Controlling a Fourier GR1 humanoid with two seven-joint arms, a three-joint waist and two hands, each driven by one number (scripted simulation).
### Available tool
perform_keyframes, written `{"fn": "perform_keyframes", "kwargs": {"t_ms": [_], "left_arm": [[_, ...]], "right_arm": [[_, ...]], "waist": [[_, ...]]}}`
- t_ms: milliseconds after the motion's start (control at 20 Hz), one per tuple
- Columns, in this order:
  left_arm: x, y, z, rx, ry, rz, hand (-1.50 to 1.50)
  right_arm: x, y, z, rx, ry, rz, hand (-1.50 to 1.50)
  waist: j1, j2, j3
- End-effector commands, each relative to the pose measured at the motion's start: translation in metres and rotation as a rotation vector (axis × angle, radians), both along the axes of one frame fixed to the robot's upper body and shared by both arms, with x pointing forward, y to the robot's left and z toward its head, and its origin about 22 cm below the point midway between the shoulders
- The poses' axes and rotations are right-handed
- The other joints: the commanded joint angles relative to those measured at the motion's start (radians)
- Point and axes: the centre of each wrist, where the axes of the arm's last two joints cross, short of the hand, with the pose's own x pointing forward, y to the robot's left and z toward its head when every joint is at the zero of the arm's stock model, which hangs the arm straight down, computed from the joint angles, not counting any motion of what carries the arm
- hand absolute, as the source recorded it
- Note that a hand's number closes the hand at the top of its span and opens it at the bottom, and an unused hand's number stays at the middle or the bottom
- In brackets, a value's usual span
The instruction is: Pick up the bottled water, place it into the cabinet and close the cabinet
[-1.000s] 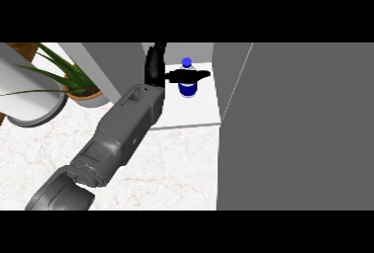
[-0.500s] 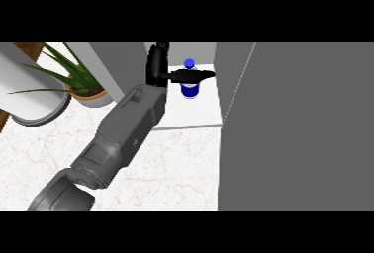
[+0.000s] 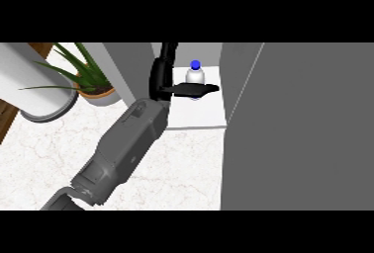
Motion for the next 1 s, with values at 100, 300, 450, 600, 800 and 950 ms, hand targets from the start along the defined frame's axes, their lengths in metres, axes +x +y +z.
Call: {"fn": "perform_keyframes", "kwargs": {"t_ms": [100, 300, 450, 600, 800, 950], "left_arm": [[-0.039, -0.008, -0.024, -0.047, 0.032, -0.078, -1.5], [-0.072, -0.015, -0.029, -0.103, 0.04, -0.095, -1.5], [-0.107, -0.024, -0.035, -0.146, 0.041, -0.123, -1.5], [-0.134, -0.003, -0.045, -0.164, 0.049, -0.128, -1.5], [-0.165, -0.01, -0.038, -0.197, 0.069, -0.195, 1.5], [-0.187, 0.009, -0.047, -0.158, 0.079, -0.261, 1.5]], "right_arm": [[-0.016, 0.022, 0.031, -0.08, -0.045, -0.001, -1.5], [-0.016, 0.018, 0.026, -0.054, -0.037, -0.026, -1.5], [-0.016, 0.017, 0.03, -0.061, -0.013, -0.025, -1.5], [-0.019, 0.017, 0.022, -0.072, -0.028, -0.03, -1.5], [-0.018, 0.019, 0.026, -0.108, -0.032, 0.001, -1.5], [-0.013, 0.026, 0.037, -0.115, -0.018, 0.068, 1.5]], "waist": [[0.02, -0.007, 0.0], [0.038, -0.009, 0.0], [0.038, -0.009, 0.0], [0.046, -0.009, 0.0], [0.039, -0.006, 0.001], [0.043, -0.004, 0.0]]}}
